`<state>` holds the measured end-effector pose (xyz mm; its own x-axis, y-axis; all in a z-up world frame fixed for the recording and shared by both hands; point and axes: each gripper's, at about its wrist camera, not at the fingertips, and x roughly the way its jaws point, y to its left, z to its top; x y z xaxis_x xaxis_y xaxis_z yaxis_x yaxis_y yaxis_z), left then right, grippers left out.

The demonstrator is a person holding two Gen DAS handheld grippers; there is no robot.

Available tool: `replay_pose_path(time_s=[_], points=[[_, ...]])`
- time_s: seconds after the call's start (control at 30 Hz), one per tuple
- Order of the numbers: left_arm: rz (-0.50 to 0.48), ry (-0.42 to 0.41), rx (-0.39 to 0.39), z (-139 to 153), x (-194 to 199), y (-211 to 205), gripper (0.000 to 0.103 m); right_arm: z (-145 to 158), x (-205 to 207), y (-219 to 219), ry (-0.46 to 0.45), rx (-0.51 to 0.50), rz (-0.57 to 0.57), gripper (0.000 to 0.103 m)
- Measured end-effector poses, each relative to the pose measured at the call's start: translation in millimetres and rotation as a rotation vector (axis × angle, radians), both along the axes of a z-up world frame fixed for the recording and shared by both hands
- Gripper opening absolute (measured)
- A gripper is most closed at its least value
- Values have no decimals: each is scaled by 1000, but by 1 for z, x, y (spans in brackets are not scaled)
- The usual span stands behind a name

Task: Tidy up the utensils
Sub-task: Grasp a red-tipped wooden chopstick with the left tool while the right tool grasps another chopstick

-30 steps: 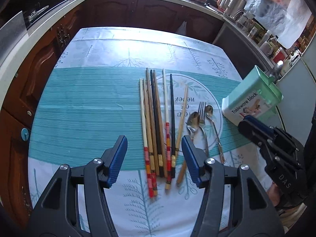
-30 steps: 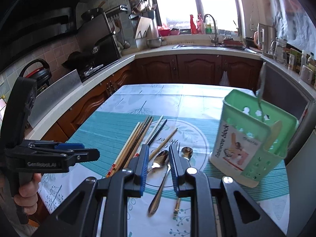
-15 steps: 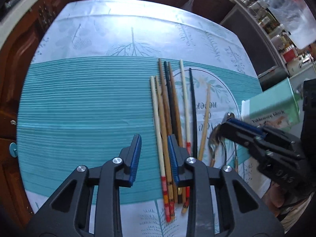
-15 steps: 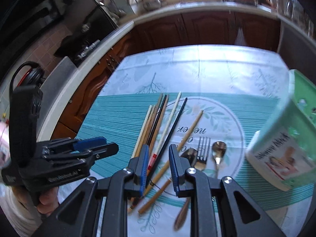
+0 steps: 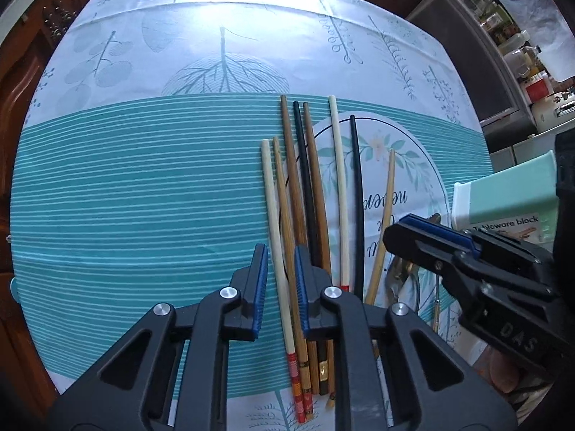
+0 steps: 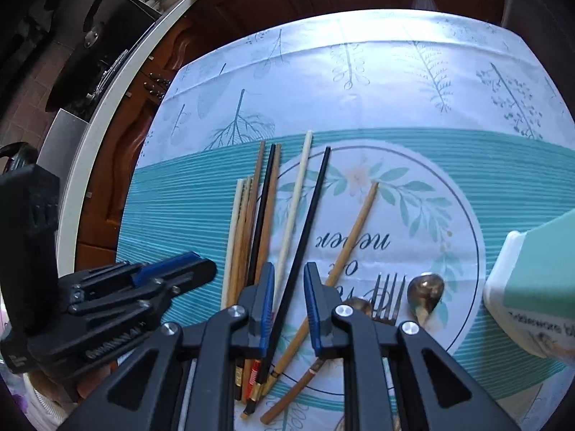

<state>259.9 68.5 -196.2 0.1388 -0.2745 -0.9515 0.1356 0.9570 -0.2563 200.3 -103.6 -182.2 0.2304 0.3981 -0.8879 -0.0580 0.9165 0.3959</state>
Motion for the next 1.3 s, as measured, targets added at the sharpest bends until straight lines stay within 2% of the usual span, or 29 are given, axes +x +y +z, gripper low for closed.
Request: replay_pose_path(time_s=[0.27,0.43,0.77,0.87,1.0,1.17,1.3], points=[[23,40,17,-10,13,-12,8,2,5,-2,15,26,5,17],[34,52,52,-12,17,-21,8,-1,12,-2,45,91,-11,17],[59,65,45,-12,16,-3,8,-25,40,12,122,69,-49,14],[59,76,31,-13,17,0,8,-29,43,17,139,37,-49,13],[62,89,20,-13,17,7,8,-28,46,23,152,-41,-49,5],[64,109,0,-13,14,13,8,-24,50,45,139,-198,16,5],[77,117,-56,-9,11,24,8,-24,54,55,135,-250,53,6]])
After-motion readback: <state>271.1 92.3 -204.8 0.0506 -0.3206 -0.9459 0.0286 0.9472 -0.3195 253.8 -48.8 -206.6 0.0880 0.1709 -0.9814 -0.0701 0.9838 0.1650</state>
